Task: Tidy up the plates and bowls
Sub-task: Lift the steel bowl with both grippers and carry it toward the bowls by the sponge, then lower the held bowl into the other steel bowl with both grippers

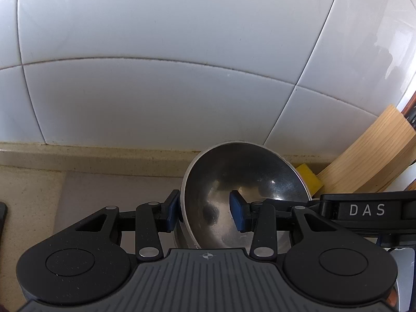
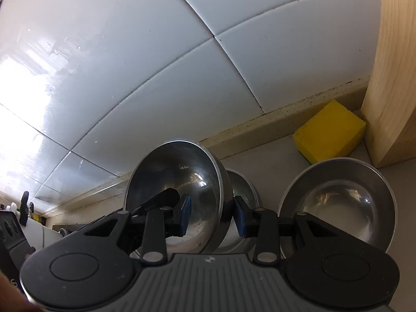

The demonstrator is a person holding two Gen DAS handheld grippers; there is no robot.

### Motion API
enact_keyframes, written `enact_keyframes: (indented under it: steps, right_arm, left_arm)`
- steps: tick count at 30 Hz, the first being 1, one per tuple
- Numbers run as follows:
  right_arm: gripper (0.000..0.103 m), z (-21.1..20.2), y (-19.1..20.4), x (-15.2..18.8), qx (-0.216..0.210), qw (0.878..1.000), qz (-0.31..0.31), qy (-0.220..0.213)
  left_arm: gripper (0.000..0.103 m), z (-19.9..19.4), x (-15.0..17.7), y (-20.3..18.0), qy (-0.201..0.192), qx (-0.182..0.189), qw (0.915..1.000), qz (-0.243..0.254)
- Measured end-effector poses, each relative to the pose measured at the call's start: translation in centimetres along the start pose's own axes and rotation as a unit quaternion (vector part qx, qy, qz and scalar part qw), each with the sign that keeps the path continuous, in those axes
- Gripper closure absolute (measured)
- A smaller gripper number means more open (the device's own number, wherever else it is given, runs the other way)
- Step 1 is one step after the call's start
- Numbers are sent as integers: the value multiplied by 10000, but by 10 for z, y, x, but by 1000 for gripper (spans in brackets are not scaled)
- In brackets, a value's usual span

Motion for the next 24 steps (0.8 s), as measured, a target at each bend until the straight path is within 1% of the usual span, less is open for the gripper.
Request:
enact_keyframes:
  steps: [15, 20, 22, 24]
  right_arm:
    - [92, 16, -2, 7, 187, 9997, -2, 173]
    - [93, 19, 0, 8, 207, 9996, -29, 176]
    - [93, 20, 2, 8, 211, 9996, -65, 164]
    - [93, 18, 2, 7, 204, 9997, -49, 149]
  left_arm:
    - [60, 19, 11, 4, 212, -102, 9997, 110]
    - [59, 23, 12, 4, 210, -105, 9997, 104]
    - [58, 22, 13, 4, 193, -104, 9997, 101]
    - [54, 21, 13, 4, 186, -103, 9997, 98]
Point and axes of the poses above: each gripper's, at about its wrist camera, not at the fingertips, and z roughly the way its jaws point, y to its left, x to its underside, the point moved 2 cm from there along z, roughly the way its jaws point, and after that the axes turned 12 degrees about -y, right-handed, at the moved point
